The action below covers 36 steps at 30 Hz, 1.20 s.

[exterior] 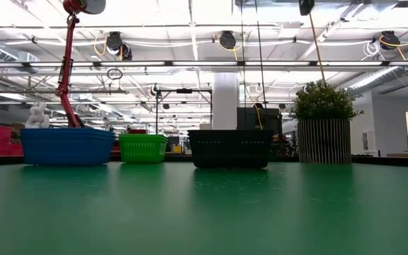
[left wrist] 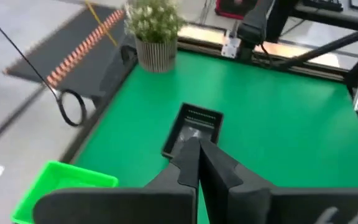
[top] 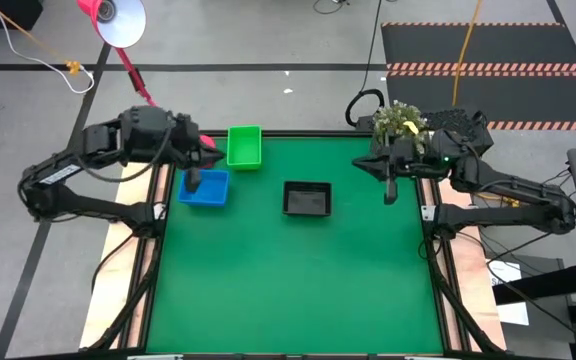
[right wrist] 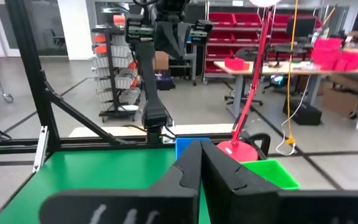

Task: Stack baskets by color
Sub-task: Return to Home Position

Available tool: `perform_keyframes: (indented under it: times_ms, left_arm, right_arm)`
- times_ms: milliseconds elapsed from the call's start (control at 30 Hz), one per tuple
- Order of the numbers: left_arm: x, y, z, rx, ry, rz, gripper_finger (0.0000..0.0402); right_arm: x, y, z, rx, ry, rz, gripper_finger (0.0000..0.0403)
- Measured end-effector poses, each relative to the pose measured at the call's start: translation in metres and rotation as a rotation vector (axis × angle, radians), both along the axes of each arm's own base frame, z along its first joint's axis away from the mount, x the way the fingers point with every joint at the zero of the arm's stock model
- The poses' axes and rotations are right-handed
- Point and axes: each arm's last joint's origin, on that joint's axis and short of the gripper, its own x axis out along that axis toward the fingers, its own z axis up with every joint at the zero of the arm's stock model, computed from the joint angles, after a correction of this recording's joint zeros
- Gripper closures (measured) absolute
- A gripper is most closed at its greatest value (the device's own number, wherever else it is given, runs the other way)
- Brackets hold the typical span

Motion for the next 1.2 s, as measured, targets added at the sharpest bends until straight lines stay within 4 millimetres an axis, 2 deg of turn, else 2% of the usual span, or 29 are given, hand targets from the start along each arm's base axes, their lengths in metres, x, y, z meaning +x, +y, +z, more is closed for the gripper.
perform_keyframes:
  times_ms: [133,300,400,700,900,1100,1200]
  left_arm:
    - [-0.006,0.000,0.004,0.052,-0.019,0.047,0.0386]
    - [-0.003,0.002,0.002,0.025,-0.009,0.081,0.0383]
    - [-0.002,0.002,0.002,-0.002,-0.016,0.097,0.0383]
    - [0.003,0.002,-0.006,-0.035,0.023,0.117,0.0396]
    - [0.013,-0.003,-0.040,-0.054,0.081,0.083,0.0398]
    - [0.021,-0.007,-0.084,-0.040,-0.026,0.041,0.0399]
    - [0.019,-0.009,-0.110,-0.028,-0.079,0.026,0.0399]
  right_arm:
    - [-0.008,0.003,0.004,-0.044,-0.019,0.004,0.0402]
    - [-0.015,0.005,0.003,-0.033,0.003,0.019,0.0402]
    - [-0.019,0.009,0.001,-0.074,0.029,0.089,0.0403]
    - [-0.025,0.020,-0.031,-0.066,0.052,0.197,0.0403]
    - [-0.029,0.032,-0.057,-0.081,0.042,0.204,0.0403]
    - [-0.036,0.040,-0.090,-0.094,0.010,0.215,0.0403]
    - [-0.040,0.041,-0.104,-0.101,0.017,0.220,0.0403]
